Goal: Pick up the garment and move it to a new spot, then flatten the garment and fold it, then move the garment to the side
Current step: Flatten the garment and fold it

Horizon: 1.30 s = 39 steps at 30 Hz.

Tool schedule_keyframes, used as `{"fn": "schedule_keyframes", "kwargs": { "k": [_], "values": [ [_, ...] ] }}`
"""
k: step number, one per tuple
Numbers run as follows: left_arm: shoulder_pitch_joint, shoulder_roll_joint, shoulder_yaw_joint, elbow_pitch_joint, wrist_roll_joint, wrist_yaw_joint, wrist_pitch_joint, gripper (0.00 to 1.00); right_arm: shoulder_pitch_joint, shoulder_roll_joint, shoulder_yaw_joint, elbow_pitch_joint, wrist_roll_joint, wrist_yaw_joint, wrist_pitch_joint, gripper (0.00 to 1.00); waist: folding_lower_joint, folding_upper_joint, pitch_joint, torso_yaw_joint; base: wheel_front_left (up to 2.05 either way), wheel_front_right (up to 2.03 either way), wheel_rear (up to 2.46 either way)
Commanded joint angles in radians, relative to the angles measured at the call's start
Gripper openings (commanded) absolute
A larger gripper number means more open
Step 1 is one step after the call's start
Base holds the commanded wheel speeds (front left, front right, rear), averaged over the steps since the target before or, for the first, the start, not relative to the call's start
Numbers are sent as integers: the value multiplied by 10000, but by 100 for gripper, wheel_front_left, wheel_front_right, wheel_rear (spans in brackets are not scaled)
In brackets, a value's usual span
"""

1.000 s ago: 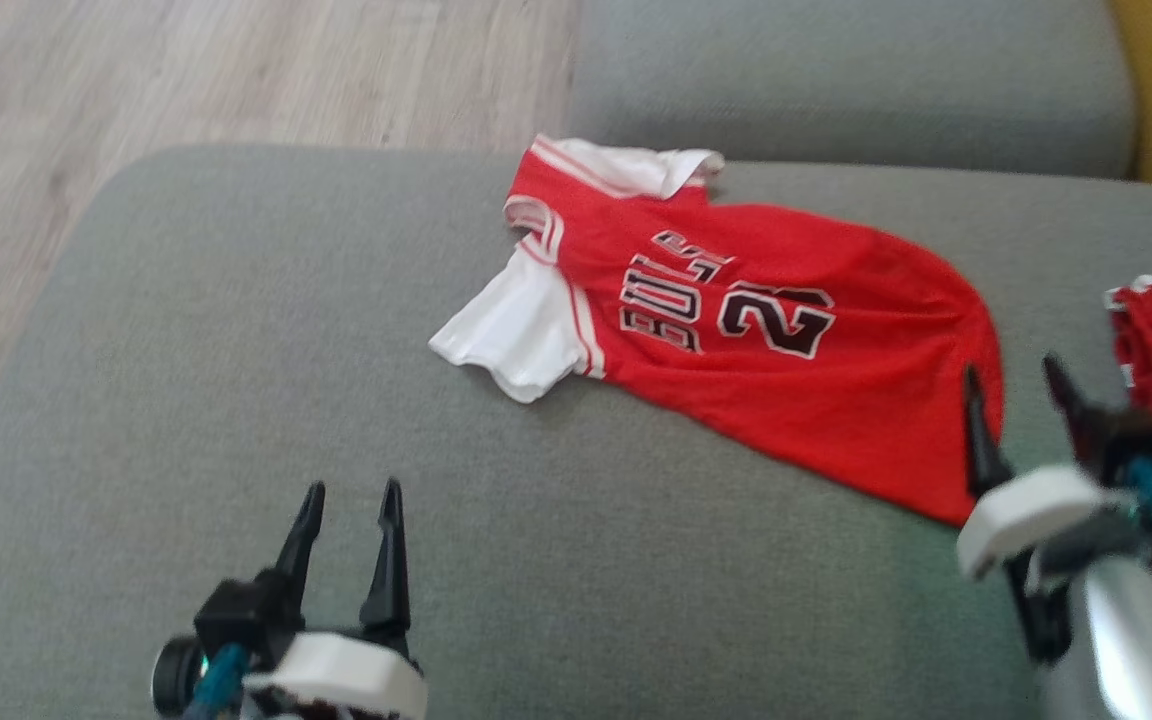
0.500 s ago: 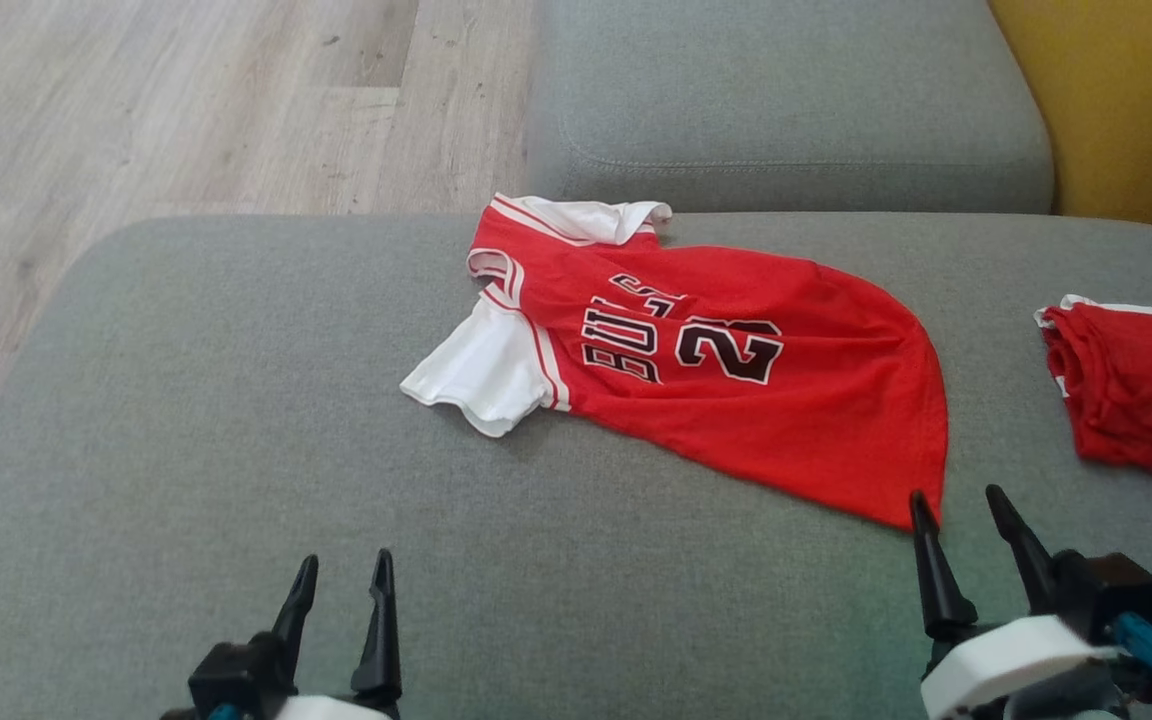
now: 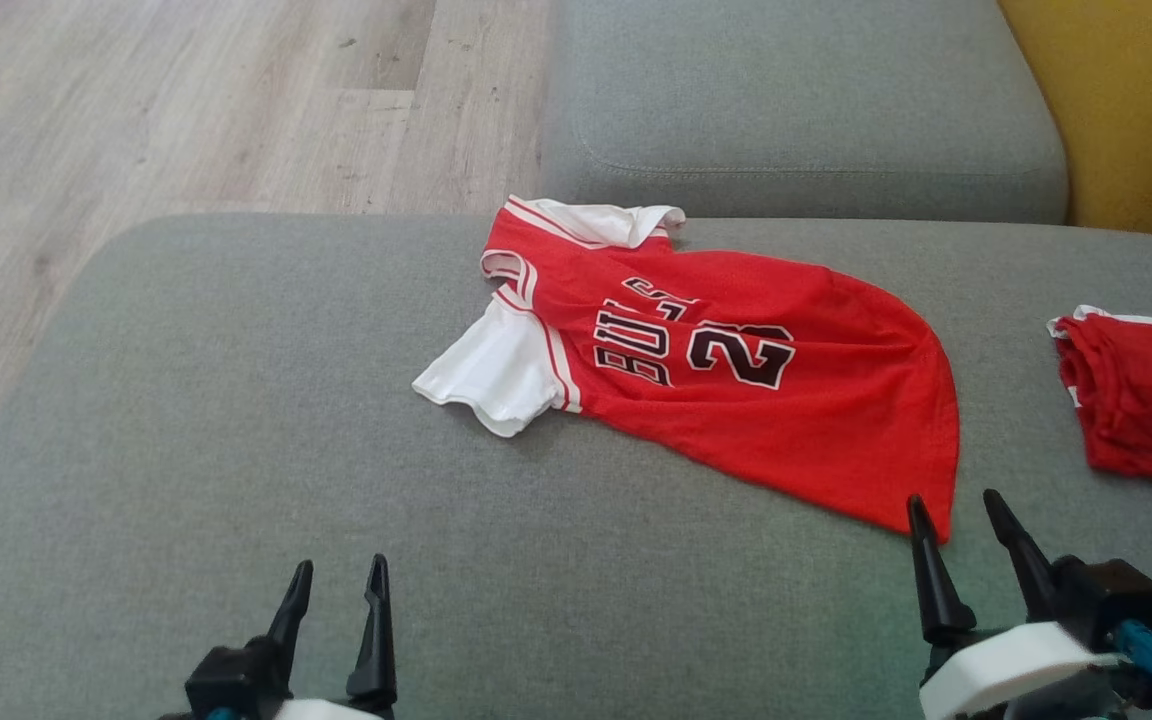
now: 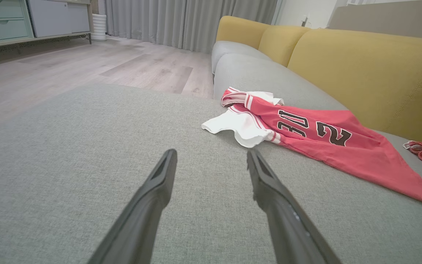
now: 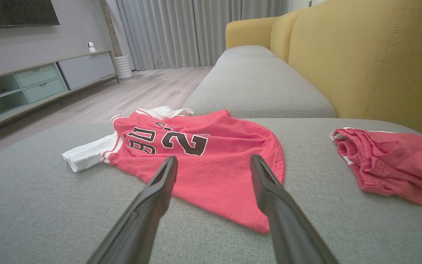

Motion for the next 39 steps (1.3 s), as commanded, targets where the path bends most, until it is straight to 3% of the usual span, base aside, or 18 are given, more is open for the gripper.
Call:
{"fn": "schedule_keyframes", "kwargs": {
  "k": [1, 10, 18, 32, 39],
  "values": [
    [-387, 226, 352, -299, -14, 79, -62, 100, -162, -61, 240, -349, 77, 65, 25, 100, 0, 0, -8, 16, 0, 0, 0],
    [-541, 336, 299, -362, 22, 140, 135, 100, -160, -61, 290, -353, 86, 65, 31, 100, 0, 0, 135, 61, 0, 0, 0],
    [-2539, 481, 244, 50, 223, -117, 1231, 100, -536, -61, 197, -702, -153, 65, 244, 100, 0, 0, 954, -22, 0, 0, 0],
    [-6485, -246, 484, 3062, -252, -709, 3124, 100, -2442, -61, 639, -1438, -569, 65, 632, 100, 0, 0, 3777, -991, 0, 0, 0],
    [-7435, -325, 437, 4471, -366, -1078, 3577, 100, -2943, -61, 607, -1428, -631, 65, 571, 100, 0, 0, 4459, -1324, 0, 0, 0]
  ]
}}
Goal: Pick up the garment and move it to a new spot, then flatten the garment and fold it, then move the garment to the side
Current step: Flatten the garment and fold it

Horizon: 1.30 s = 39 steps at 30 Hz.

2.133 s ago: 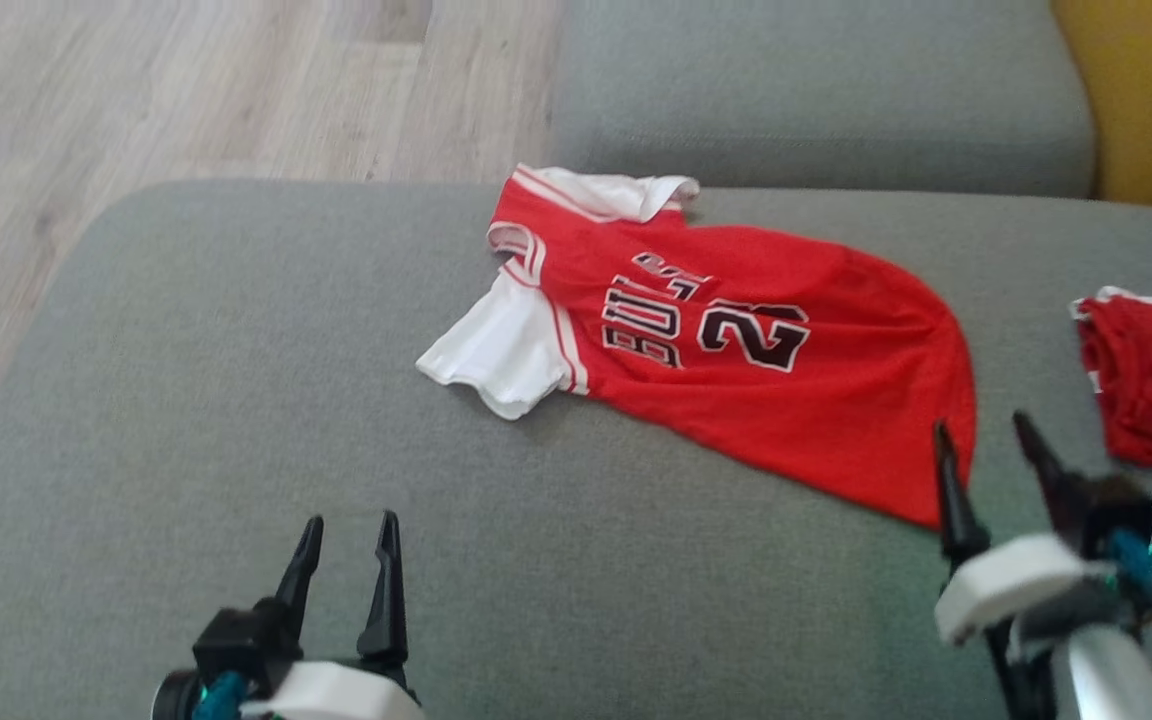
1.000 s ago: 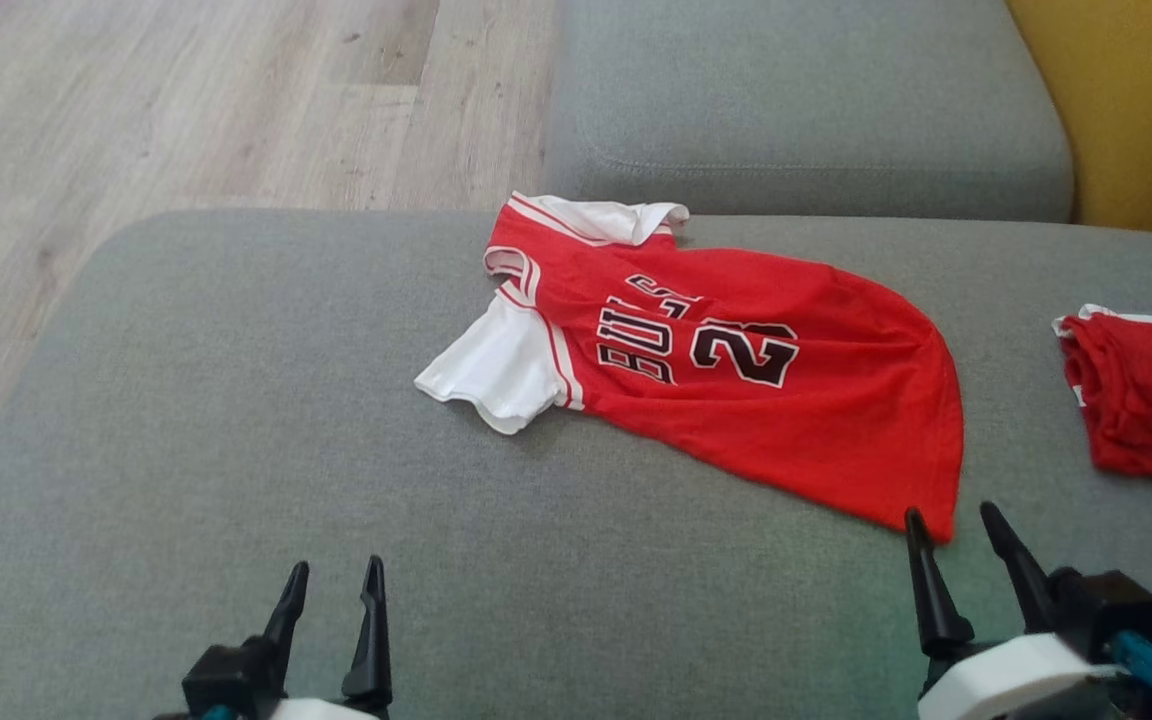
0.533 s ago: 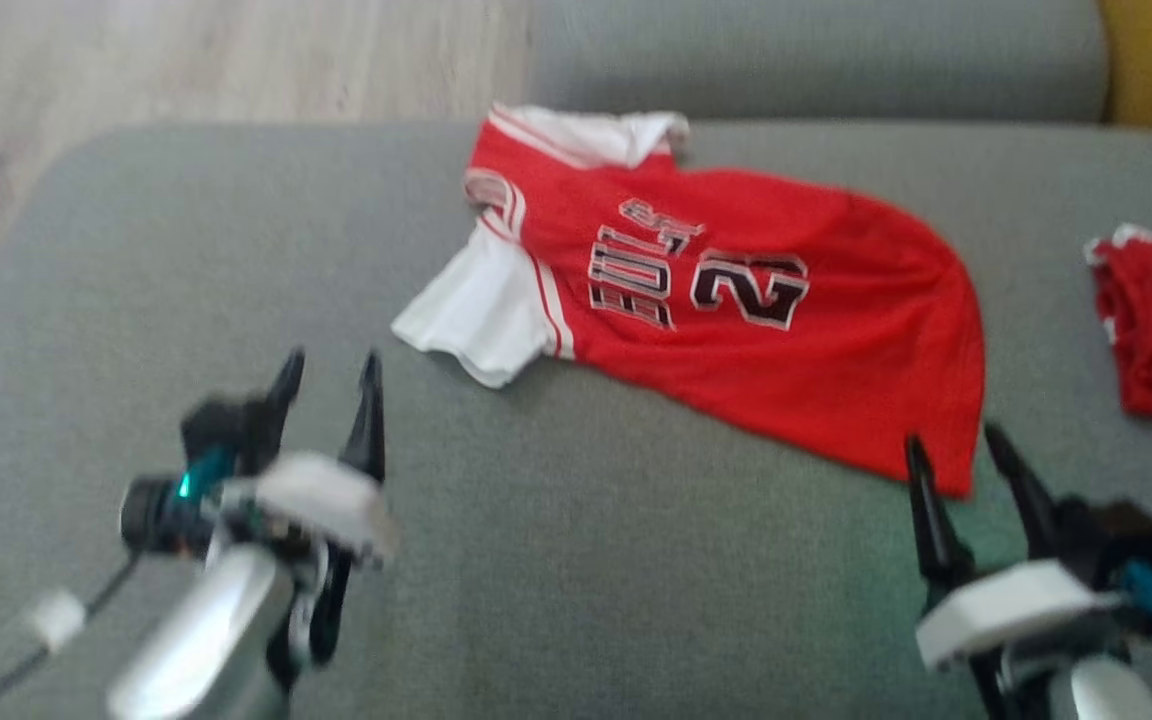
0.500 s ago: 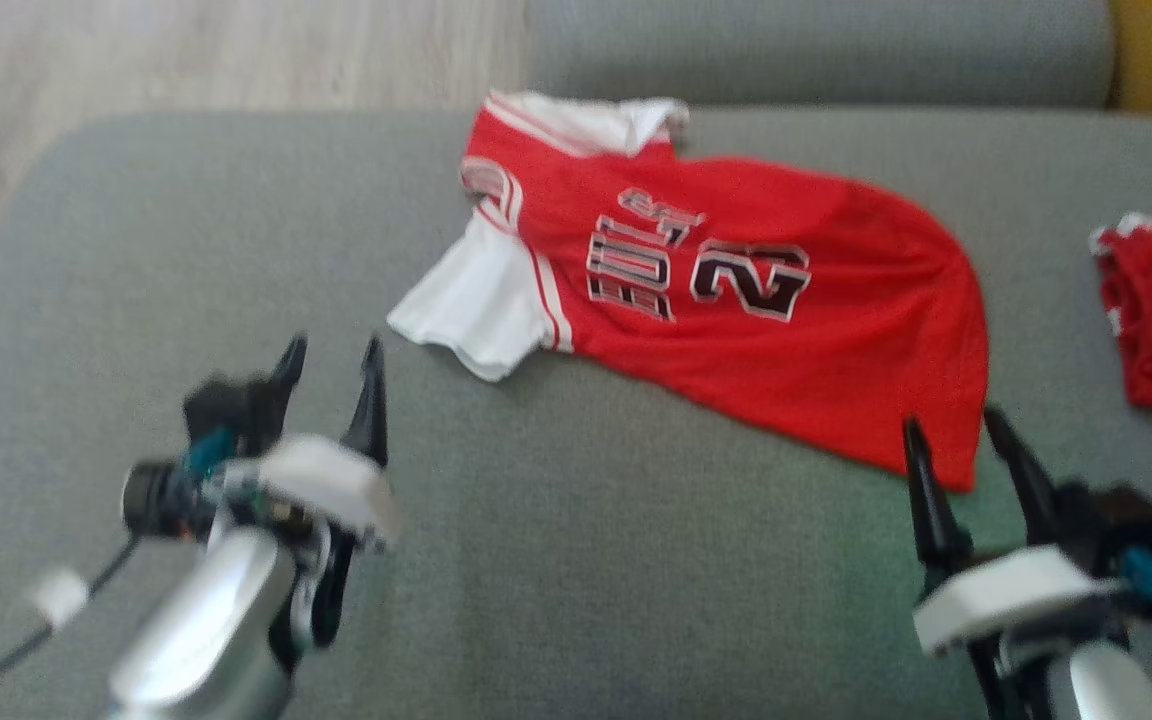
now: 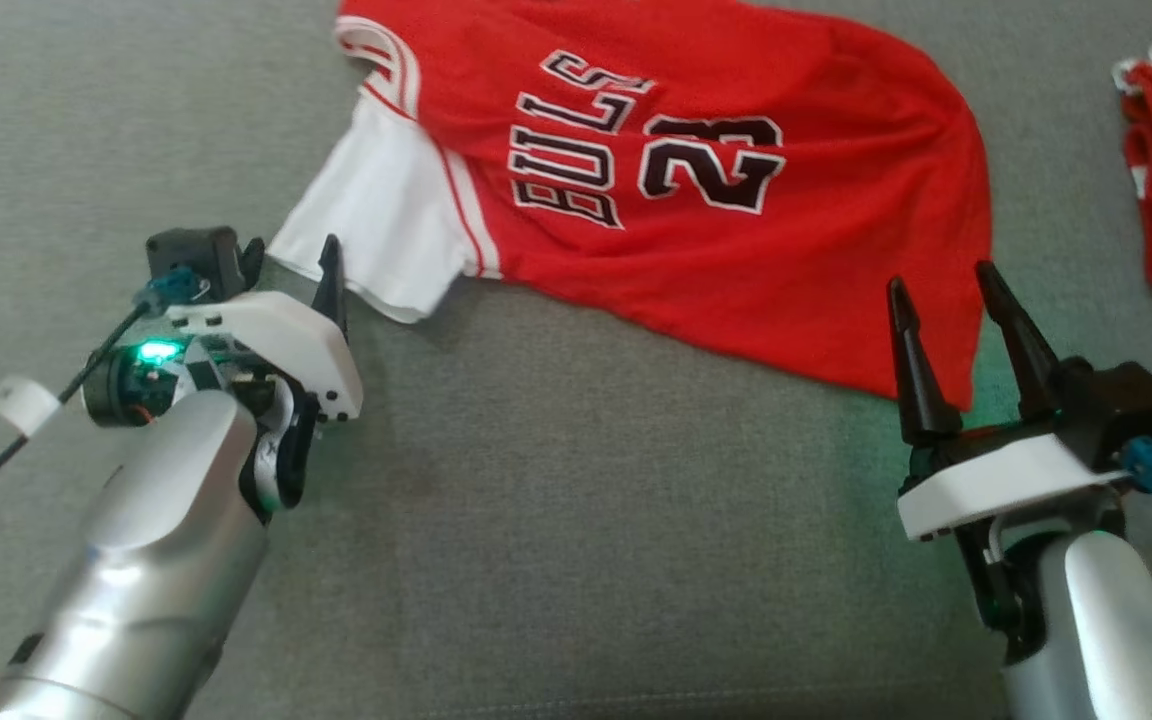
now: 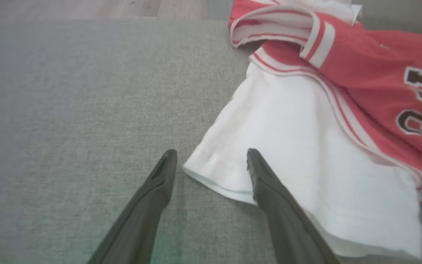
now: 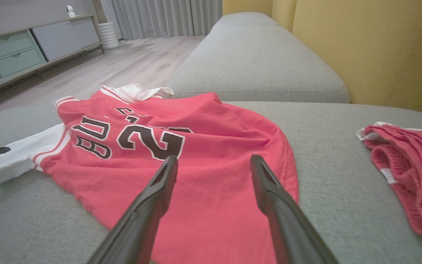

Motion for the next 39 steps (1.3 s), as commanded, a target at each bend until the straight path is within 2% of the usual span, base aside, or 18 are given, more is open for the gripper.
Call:
{"fn": "schedule_keyframes", "kwargs": {
  "k": [1, 7, 8, 9, 11, 16, 23, 31, 32, 33, 34, 35, 36, 37, 39],
  "values": [
    [-478, 307, 326, -3, -9, -115, 85, 100, -241, -53, 152, -307, -86, 65, -60, 100, -4, 0, 319, -280, 0, 0, 0],
    [-559, 206, 84, 397, -91, -418, 476, 99, -255, -53, -116, -196, -109, 65, -93, 100, -4, 0, 388, -292, 0, 0, 0],
    [-537, 197, 30, 416, -90, -443, 548, 65, -250, -53, -208, -150, -97, 65, -60, 100, -4, 0, 379, -282, 0, 0, 0],
    [-511, 191, -23, 415, -84, -464, 609, 40, -243, -53, -307, -86, -105, 65, 8, 100, -4, 0, 366, -267, 0, 0, 0],
    [-453, 177, -72, 348, -98, -481, 654, 0, -195, -53, -484, 92, -151, 65, 289, 100, -4, 0, 341, -222, 0, 0, 0],
    [-297, 307, -88, -84, -44, -425, 459, 0, -55, -53, -752, 572, -88, 65, 1086, 100, -4, 0, 291, -66, 0, 0, 0],
    [-21, 574, 60, -1048, 24, -151, 18, 0, 231, -53, -964, 955, 52, 65, 1569, 100, -4, 0, 249, 166, 0, 0, 0],
    [324, 818, 98, -1864, 46, 127, -16, 0, 683, -53, -947, 1099, 244, 65, 1984, 100, -4, 0, 201, 236, 0, 0, 0],
    [364, 845, 106, -1947, 43, 161, -19, 0, 716, -53, -891, 1109, 289, 65, 2035, 95, -4, 0, 192, 236, 0, 0, 0],
    [403, 872, 119, -2026, 40, 191, -36, 0, 727, -53, -832, 1100, 352, 65, 2044, 82, -4, 0, 180, 230, 0, 0, 0],
    [444, 898, 136, -2100, 34, 220, -60, 0, 724, -53, -797, 1099, 386, 65, 2052, 65, -4, 0, 166, 220, 0, 0, 0],
    [481, 921, 145, -2162, 29, 245, -71, 0, 713, -53, -763, 1119, 388, 65, 2079, 43, -4, 0, 148, 212, 0, 0, 0],
    [514, 943, 146, -2212, 26, 265, -69, 0, 686, -53, -740, 1152, 405, 65, 2104, 27, -4, 0, 128, 211, 0, 0, 0],
    [575, 978, 144, -2299, 12, 290, -64, 0, 624, -53, -663, 1277, 504, 65, 2213, 0, -4, 0, 65, 211, 0, 0, 0],
    [629, 1007, 146, -2379, -7, 307, -63, 0, 497, -53, -613, 1388, 590, 65, 2212, 0, -4, 0, -11, 222, 0, 0, 0]
  ]
}}
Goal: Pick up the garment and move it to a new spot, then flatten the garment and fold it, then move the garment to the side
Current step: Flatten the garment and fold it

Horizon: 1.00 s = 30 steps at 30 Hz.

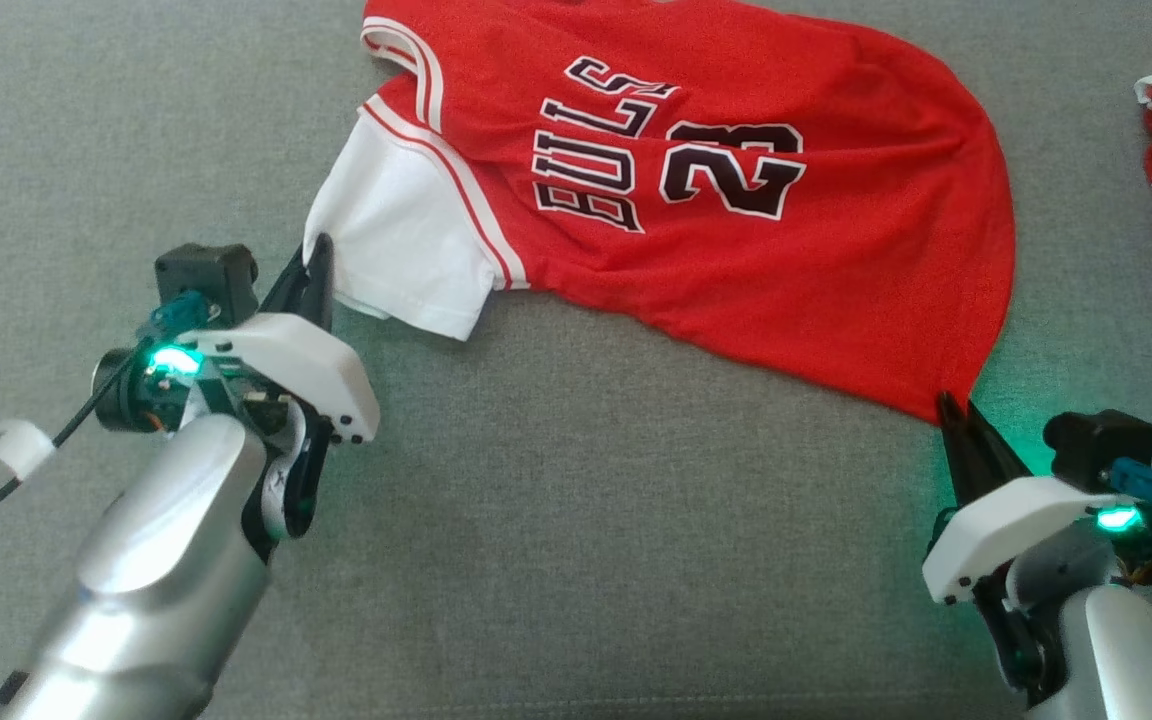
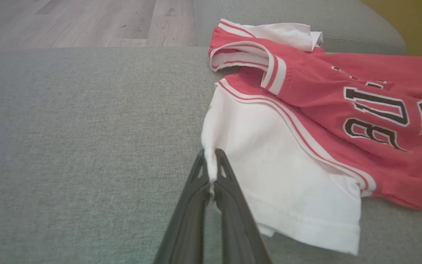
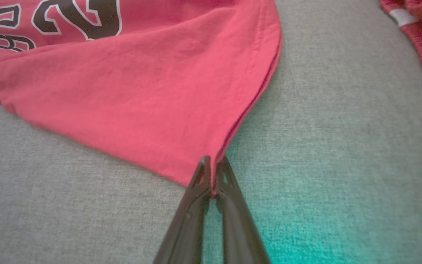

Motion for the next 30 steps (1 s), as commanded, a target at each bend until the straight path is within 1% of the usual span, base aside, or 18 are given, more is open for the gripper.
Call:
{"fn": "schedule_keyframes", "kwargs": {
  "k": [1, 6, 8, 12, 16, 19, 22, 26, 30],
  "values": [
    [-86, 419, 454, -340, -15, 76, -71, 0, -140, -53, 271, -72, 82, 65, 25, 0, 0, 0, -70, 11, 0, 0, 0],
    [150, 424, 597, -658, -304, -41, -176, 0, -580, -53, 210, -142, 519, 65, -468, 0, 0, 0, -523, -23, 0, 0, 0],
    [300, 383, 723, -839, -541, -125, -233, 0, -734, -53, 28, -246, 637, 65, -626, 0, 0, 0, -826, -42, 0, 0, 0],
    [566, 391, 986, -1384, -945, -262, -349, 0, -963, -53, -292, -699, 773, 65, -770, 0, 0, 0, -1635, -39, 0, 0, 0],
    [732, 559, 1182, -2290, -1192, -316, -308, 0, -1113, -53, -687, -1447, 832, 65, -726, 0, 0, 0, -2615, 9, 0, 0, 0],
    [746, 802, 1344, -3208, -1219, -201, -220, 0, -1177, -53, -1039, -2148, 679, 65, -535, 0, 0, 0, -3379, 57, 0, 0, 0],
    [580, 1176, 1531, -4429, -1096, 6, -39, 0, -1270, -53, -1277, -3154, 522, 65, -167, 0, 0, 0, -3837, 79, 0, 0, 0],
    [190, 1707, 1868, -6188, -861, 355, 280, 0, -1457, -53, -1504, -4587, 422, 65, 440, 0, 0, 0, -4282, 40, 0, 0, 0],
    [-525, 2285, 2203, -7632, -522, 591, 726, 0, -1767, -53, -1704, -5842, 179, 65, 1103, 0, 0, 0, -4507, -29, 0, 0, 0]
  ]
}}
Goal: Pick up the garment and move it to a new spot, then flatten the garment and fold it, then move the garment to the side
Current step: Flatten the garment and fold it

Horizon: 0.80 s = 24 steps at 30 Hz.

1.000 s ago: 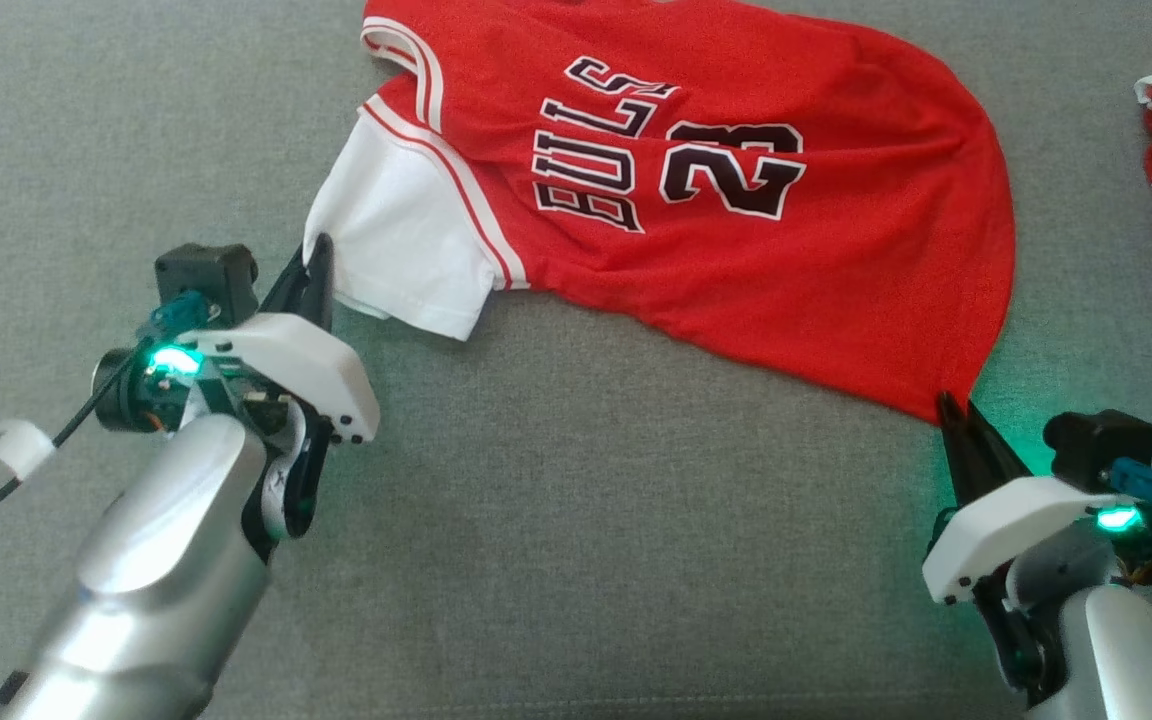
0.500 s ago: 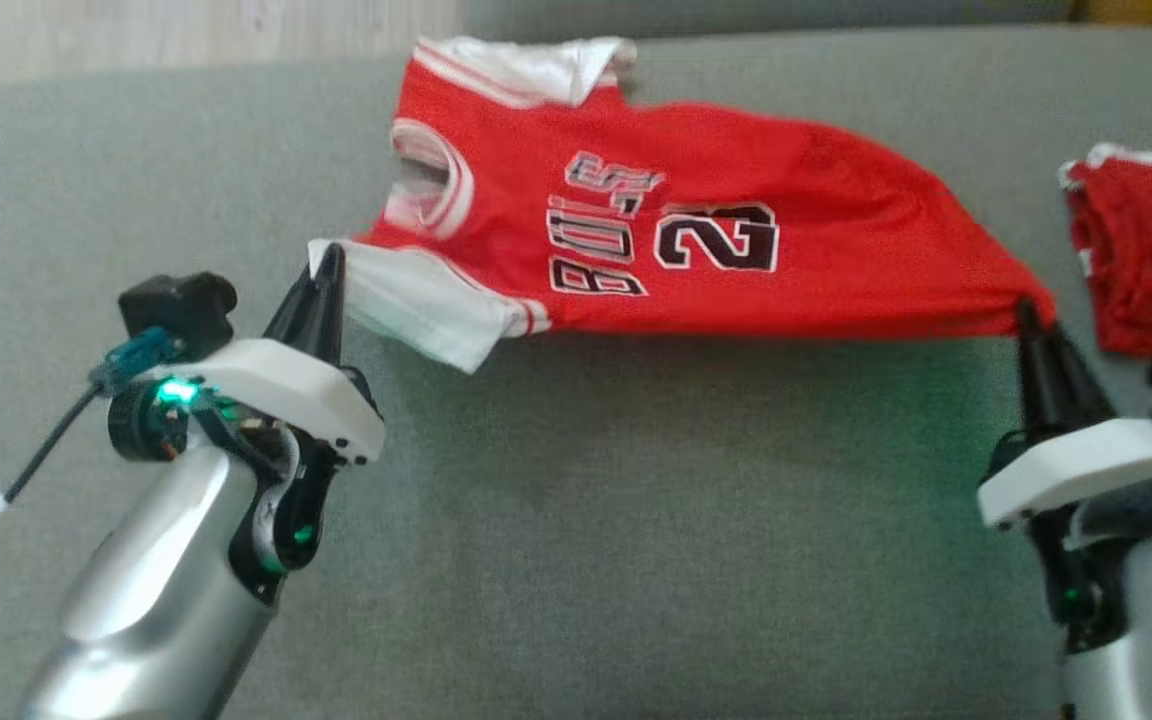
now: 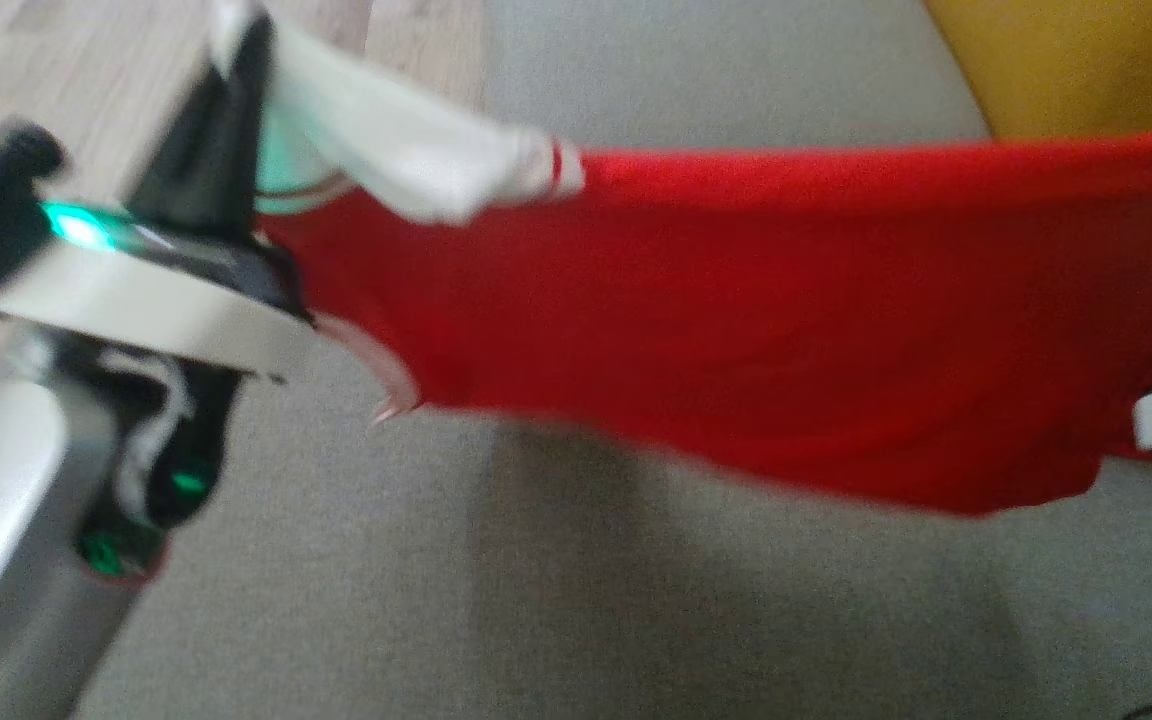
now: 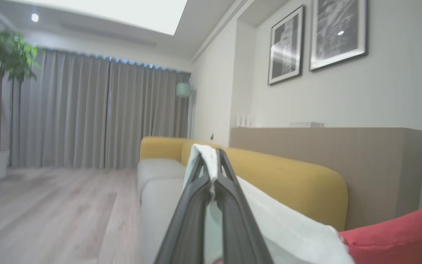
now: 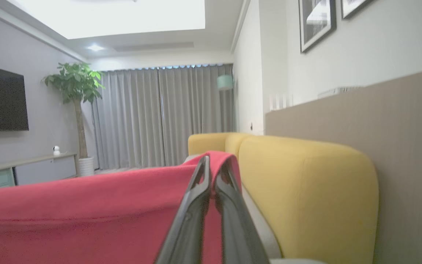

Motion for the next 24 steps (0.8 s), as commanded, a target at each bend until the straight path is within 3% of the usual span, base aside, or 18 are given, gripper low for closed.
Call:
{"fn": "schedule_keyframes", "kwargs": {
  "k": [1, 6, 12, 18, 24],
  "values": [
    [-1289, 665, 759, -853, 272, 128, 291, 0, -908, -56, 114, -922, -199, 65, 405, 0, 4, 0, -197, -71, 0, 0, 0],
    [-2131, 927, 808, -1415, 291, 76, 938, 0, -1176, -56, -46, -1599, -488, 65, 1111, 0, 4, 0, -214, -123, 0, 0, 0],
    [-2872, 896, 439, -624, 271, -184, 1539, 0, -1373, -121, 66, -1443, -629, 65, 1813, 0, 4, 0, 261, -126, 0, 0, 0],
    [-3717, 828, 41, 991, 519, -653, 1762, 0, -2483, -396, 695, 329, -352, 65, 2152, 0, 4, 0, 1337, -339, 0, 0, 0],
    [-6232, 357, -47, 3557, 1409, -1165, 1207, 0, -5754, -1104, 1416, 3214, -1026, 65, 1446, 0, 4, 0, 2553, -364, 0, 0, 0]
  ]
}}
